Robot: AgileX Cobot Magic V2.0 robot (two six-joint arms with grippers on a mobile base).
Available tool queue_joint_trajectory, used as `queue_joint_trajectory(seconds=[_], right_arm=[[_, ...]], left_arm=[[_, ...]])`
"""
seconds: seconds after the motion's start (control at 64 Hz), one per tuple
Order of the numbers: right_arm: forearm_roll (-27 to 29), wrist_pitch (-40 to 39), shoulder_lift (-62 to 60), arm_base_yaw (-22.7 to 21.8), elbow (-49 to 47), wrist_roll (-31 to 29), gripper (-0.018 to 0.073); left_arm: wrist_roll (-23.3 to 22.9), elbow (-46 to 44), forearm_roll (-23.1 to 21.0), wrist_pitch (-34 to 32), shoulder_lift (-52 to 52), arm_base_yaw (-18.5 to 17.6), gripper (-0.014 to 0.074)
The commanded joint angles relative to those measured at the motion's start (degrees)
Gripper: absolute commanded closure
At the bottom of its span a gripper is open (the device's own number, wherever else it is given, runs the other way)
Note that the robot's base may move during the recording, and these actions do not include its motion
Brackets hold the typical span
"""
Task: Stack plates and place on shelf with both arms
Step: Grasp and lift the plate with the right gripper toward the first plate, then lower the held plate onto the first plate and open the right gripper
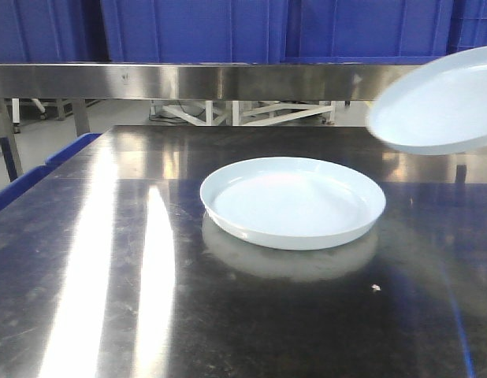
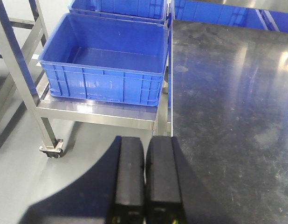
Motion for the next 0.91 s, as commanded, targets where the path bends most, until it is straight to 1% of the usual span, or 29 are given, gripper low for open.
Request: queue_joint_trajectory(seconds=[0.0, 0.141, 0.281, 0.406, 0.703, 0.734, 0.797, 0.828, 0.844, 0.891], right_arm=[[0.5, -3.9, -2.3, 5.2, -2.1, -0.3, 0.0531], [0.5, -6.2, -1.4, 13.8, -2.1, -0.3, 0.0531], [0.5, -8.7, 0.8, 19.6, -2.1, -0.3, 0.0531], [0.5, -9.4, 3.5, 21.4, -2.1, -0.3, 0.0531], [0.5, -8.5, 7.2, 21.5, -2.1, -0.3, 0.0522], [0.5, -8.3, 7.2, 21.5, -2.1, -0.3, 0.0501], [0.5, -7.6, 7.3, 21.5, -2.1, -0.3, 0.0410], [0.5, -7.1, 7.3, 21.5, -2.1, -0.3, 0.0349], [0.5, -6.9, 7.3, 21.5, -2.1, -0.3, 0.0298], [0.5, -5.9, 7.3, 21.5, -2.1, -0.3, 0.0197]], left_arm=[[-0.4, -1.7, 0.2, -4.7, -0.2, 0.0, 0.0510], [-0.4, -1.7, 0.2, -4.7, -0.2, 0.0, 0.0510], [-0.4, -1.7, 0.2, -4.7, -0.2, 0.0, 0.0510], [-0.4, -1.7, 0.2, -4.7, -0.2, 0.0, 0.0510], [-0.4, -1.7, 0.2, -4.7, -0.2, 0.0, 0.0510], [-0.4, -1.7, 0.2, -4.7, -0.2, 0.0, 0.0510], [-0.4, -1.7, 0.2, -4.7, -0.2, 0.0, 0.0510], [-0.4, -1.7, 0.2, -4.7, -0.2, 0.0, 0.0510], [-0.4, -1.7, 0.2, -4.7, -0.2, 0.0, 0.0510], [-0.4, -1.7, 0.2, -4.7, -0.2, 0.0, 0.0510]])
